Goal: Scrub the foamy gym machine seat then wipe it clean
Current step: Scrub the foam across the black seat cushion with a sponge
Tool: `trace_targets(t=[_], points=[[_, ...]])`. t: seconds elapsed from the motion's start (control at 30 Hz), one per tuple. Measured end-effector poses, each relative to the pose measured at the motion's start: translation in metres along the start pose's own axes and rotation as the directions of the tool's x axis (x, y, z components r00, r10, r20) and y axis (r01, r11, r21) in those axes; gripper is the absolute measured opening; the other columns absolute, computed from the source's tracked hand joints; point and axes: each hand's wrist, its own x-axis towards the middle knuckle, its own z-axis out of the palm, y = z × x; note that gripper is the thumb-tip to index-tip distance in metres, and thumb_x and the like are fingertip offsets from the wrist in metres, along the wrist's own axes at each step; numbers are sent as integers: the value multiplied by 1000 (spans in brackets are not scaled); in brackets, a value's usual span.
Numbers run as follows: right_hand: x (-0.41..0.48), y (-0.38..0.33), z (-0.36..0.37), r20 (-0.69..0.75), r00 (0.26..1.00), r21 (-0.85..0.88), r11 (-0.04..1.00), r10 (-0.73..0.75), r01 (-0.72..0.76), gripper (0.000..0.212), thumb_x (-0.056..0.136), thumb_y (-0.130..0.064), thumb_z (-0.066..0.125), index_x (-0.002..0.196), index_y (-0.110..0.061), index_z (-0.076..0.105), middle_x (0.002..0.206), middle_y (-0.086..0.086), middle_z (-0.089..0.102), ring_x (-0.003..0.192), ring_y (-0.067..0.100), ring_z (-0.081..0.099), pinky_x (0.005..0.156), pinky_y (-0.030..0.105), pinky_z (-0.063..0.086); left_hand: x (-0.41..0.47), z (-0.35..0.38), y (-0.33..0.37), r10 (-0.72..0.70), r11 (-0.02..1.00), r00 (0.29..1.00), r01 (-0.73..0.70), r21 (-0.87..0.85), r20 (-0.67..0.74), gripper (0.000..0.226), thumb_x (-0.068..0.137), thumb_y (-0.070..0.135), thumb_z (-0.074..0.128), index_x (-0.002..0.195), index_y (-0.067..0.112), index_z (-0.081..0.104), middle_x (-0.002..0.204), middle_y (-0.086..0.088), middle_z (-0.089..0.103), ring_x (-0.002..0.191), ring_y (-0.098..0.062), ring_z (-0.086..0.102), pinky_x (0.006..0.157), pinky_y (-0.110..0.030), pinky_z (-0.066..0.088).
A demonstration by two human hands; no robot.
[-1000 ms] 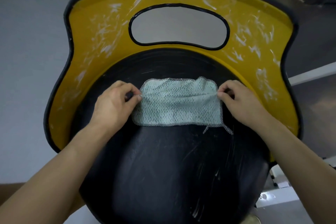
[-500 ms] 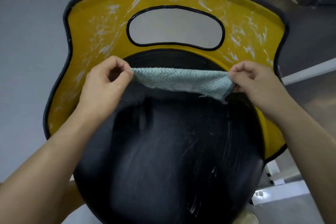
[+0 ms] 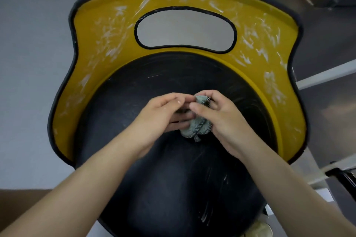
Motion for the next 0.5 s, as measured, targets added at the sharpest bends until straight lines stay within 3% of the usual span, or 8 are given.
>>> trace_targets(t=[0.07, 0.17, 0.27, 0.33, 0.4, 0.43, 0.5], points=[[3, 1, -4, -59, 994, -205, 975, -95, 81, 22, 92, -3, 69, 107, -18, 67, 96, -1, 76, 90, 14, 72, 81, 33, 58, 2, -3, 1, 28, 1000, 999, -28, 9, 20, 31, 109, 16, 42, 120, 14, 70, 114, -4, 75, 108, -22, 71, 93, -37, 58], [5, -12, -15, -80, 944, -349, 896, -320, 275, 26, 92, 6, 63, 102, -18, 69, 96, -4, 76, 84, 0, 69, 73, 19, 51, 8, -14, -6, 206, 950, 976, -180, 257, -78, 28, 104, 8, 48, 109, 22, 72, 103, 3, 77, 98, -14, 73, 87, -34, 57], [-6, -21, -24, 60, 887, -538, 733, -458, 415, 20, 92, -13, 70, 106, -27, 71, 106, -12, 75, 100, 0, 69, 87, 23, 52, 12, -32, -18, 352, 745, 931, -214, 631, -100, 24, 102, 19, 53, 110, 35, 70, 100, 18, 74, 97, 0, 68, 89, -30, 54], [-18, -10, -29, 190, 922, -760, 544, -337, 356, 30, 85, -46, 67, 113, -37, 69, 108, -14, 74, 102, 3, 68, 93, 30, 52, 12, -43, -28, 374, 572, 924, -160, 805, -82, 23, 101, 27, 54, 115, 39, 67, 109, 22, 70, 102, 1, 65, 90, -30, 53], [-30, 6, -34, 291, 956, -907, 312, -22, 283, 50, 79, -71, 52, 117, -42, 66, 108, -15, 73, 100, 4, 66, 91, 33, 53, 10, -50, -40, 366, 421, 930, -148, 895, -19, 25, 101, 26, 54, 121, 37, 66, 120, 18, 66, 112, -8, 62, 95, -35, 51], [-35, 15, -36, 310, 948, -923, 262, 73, 281, 49, 82, -72, 49, 115, -39, 68, 108, -15, 73, 100, 4, 66, 91, 33, 53, 9, -53, -48, 361, 356, 932, -163, 920, 26, 27, 100, 24, 54, 123, 34, 65, 124, 15, 64, 116, -12, 59, 97, -36, 49], [-41, 30, -41, 316, 949, -914, 268, 2, 304, 32, 97, -51, 53, 115, -34, 73, 114, -17, 72, 105, 3, 65, 95, 31, 52, 7, -56, -61, 370, 277, 924, -212, 937, 100, 30, 99, 22, 56, 127, 30, 66, 130, 12, 61, 123, -15, 55, 103, -33, 46]])
